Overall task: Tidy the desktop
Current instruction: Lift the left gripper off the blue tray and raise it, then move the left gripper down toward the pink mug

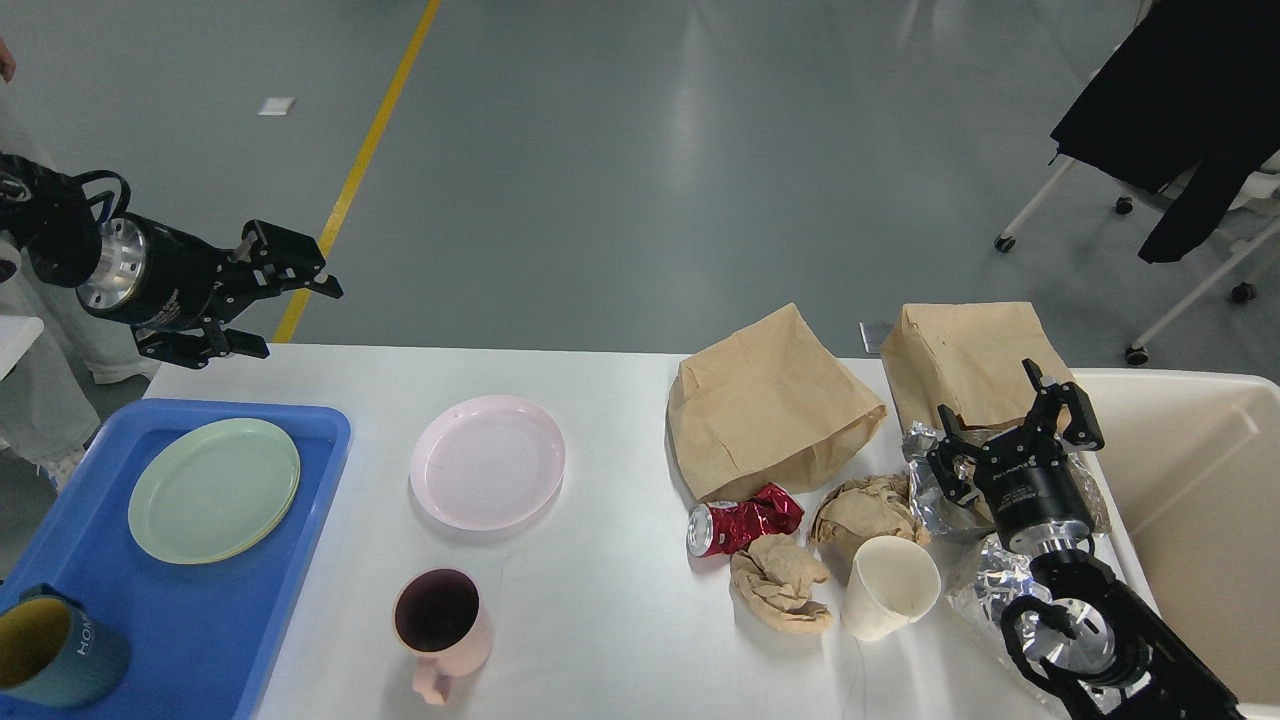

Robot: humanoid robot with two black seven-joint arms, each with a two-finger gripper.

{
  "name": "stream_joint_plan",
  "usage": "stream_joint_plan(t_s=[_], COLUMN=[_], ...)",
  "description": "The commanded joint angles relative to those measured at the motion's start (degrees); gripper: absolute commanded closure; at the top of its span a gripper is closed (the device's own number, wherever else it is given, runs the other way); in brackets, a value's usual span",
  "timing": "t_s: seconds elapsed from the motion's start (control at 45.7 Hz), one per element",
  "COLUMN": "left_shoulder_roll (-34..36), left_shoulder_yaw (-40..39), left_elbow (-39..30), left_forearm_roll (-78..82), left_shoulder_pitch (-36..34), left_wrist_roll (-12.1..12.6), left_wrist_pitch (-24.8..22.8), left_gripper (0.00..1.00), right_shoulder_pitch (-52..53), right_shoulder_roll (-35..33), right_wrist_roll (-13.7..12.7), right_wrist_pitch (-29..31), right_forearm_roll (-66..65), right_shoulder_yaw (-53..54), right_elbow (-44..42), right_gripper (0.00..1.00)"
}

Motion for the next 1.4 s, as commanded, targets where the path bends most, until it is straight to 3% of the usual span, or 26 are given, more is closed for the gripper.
stream_joint_plan(t_s=[0.0, 0.197, 0.307, 0.46, 0.613, 0.745, 0.876, 1.008, 1.38], left_shoulder_roll=[-11.3, -26.1, -31.4, -33.9, -38.4, -40.7, -40.5, -39.5, -35.3], left_shoulder_yaw=[15.8, 25.7, 27.6, 26.8, 25.9, 27.5, 29.1, 28.5, 28.7], left_elbow=[-5.8, -21.0, -28.3, -33.6, -39.6, -39.7, -39.7, -39.7, -37.2], left_forearm_roll=[-1.1, -4.9, -9.4, -10.0, -10.4, -10.8, -12.2, -12.9, -12.3], left_shoulder_pitch=[-11.6, -26.8, -35.6, -41.3, -45.0, -44.5, -41.4, -38.3, -22.1], left_wrist_roll=[-0.7, -0.9, -2.5, -3.8, -6.3, -9.7, -9.4, -7.5, -7.8], left_wrist_pitch=[-0.7, -0.8, -1.1, -4.2, -4.1, -4.1, -1.1, 2.1, 10.4], left_gripper=[0.03, 0.03, 0.03, 0.03, 0.04, 0.04, 0.03, 0.03, 0.03], right_shoulder_pitch=[0.0, 0.0, 0.0, 0.0, 0.0, 0.0, 0.0, 0.0, 0.0], right_shoulder_roll=[0.0, 0.0, 0.0, 0.0, 0.0, 0.0, 0.0, 0.0, 0.0], right_wrist_roll=[0.0, 0.0, 0.0, 0.0, 0.0, 0.0, 0.0, 0.0, 0.0], right_wrist_pitch=[0.0, 0.0, -0.1, 0.0, 0.0, -0.1, 0.0, -0.1, 0.0], right_forearm_roll=[0.0, 0.0, 0.0, 0.0, 0.0, 0.0, 0.0, 0.0, 0.0], right_shoulder_yaw=[0.0, 0.0, 0.0, 0.0, 0.0, 0.0, 0.0, 0.0, 0.0], right_elbow=[0.0, 0.0, 0.0, 0.0, 0.0, 0.0, 0.0, 0.0, 0.0], right_gripper=[0.0, 0.0, 0.0, 0.0, 0.0, 0.0, 0.0, 0.0, 0.0])
